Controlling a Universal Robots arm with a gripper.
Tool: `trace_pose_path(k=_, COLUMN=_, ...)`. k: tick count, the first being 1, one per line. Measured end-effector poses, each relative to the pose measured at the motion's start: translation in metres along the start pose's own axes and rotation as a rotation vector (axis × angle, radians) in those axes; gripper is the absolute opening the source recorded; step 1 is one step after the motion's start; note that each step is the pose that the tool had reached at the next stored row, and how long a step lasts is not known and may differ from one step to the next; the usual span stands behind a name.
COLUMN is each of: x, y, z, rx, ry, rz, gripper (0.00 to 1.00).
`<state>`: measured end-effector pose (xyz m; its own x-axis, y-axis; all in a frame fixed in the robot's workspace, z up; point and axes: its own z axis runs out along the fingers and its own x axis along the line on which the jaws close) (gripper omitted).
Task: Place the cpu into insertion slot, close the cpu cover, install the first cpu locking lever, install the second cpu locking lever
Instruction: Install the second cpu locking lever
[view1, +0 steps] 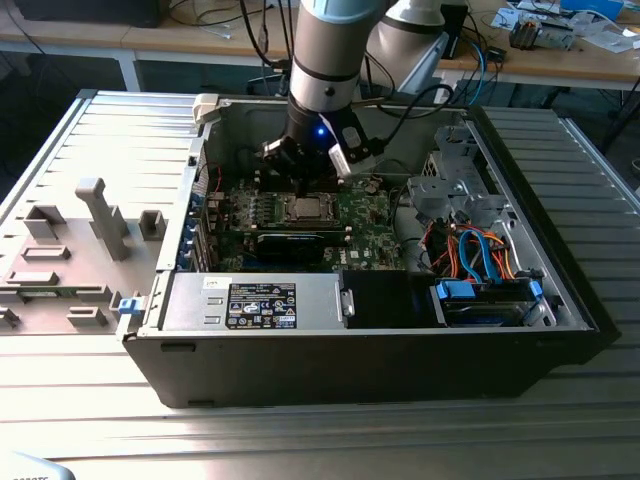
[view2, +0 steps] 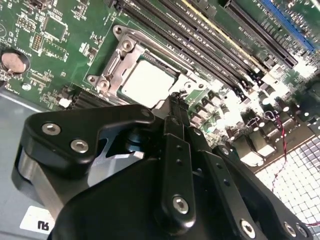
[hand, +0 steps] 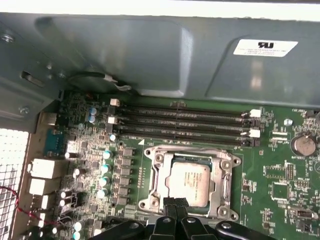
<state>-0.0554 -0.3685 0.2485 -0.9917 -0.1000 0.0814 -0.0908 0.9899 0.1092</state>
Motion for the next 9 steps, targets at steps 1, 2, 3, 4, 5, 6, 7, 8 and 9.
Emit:
trace_pose_path(k=1, x=-0.0002, y=0.0009, z=0.0001, rx=0.0020, ry=0.0005, rz=0.000, gripper=0.11)
trace_pose_path(k=2, x=-0.0002, y=0.0009, z=0.0001, rx=0.0020, ry=0.0005, rz=0.000, gripper=0.11)
trace_pose_path(k=3, x=-0.0002, y=0.0009, z=0.0001, rx=0.0020, ry=0.0005, rz=0.000, gripper=0.11)
trace_pose_path(k=4, x=-0.0002, y=0.0009, z=0.0001, rx=0.0020, ry=0.0005, rz=0.000, gripper=0.11)
trace_pose_path(k=5, x=-0.0002, y=0.0009, z=0.0001, rx=0.0020, ry=0.0005, rz=0.000, gripper=0.11)
trace_pose_path(k=6, x=-0.0002, y=0.0010, z=0.0001, rx=0.0021, ry=0.0005, rz=0.000, gripper=0.11)
trace_pose_path(k=7, x=-0.0002, y=0.0010, z=0.0001, rx=0.0021, ry=0.0005, rz=0.000, gripper=0.11)
trace_pose_path(k=8, x=-0.0002, y=0.0010, z=0.0001, rx=0.0021, ry=0.0005, rz=0.000, gripper=0.11)
trace_pose_path(k=9, x=-0.0002, y=0.0010, z=0.0001, rx=0.0021, ry=0.0005, rz=0.000, gripper=0.11)
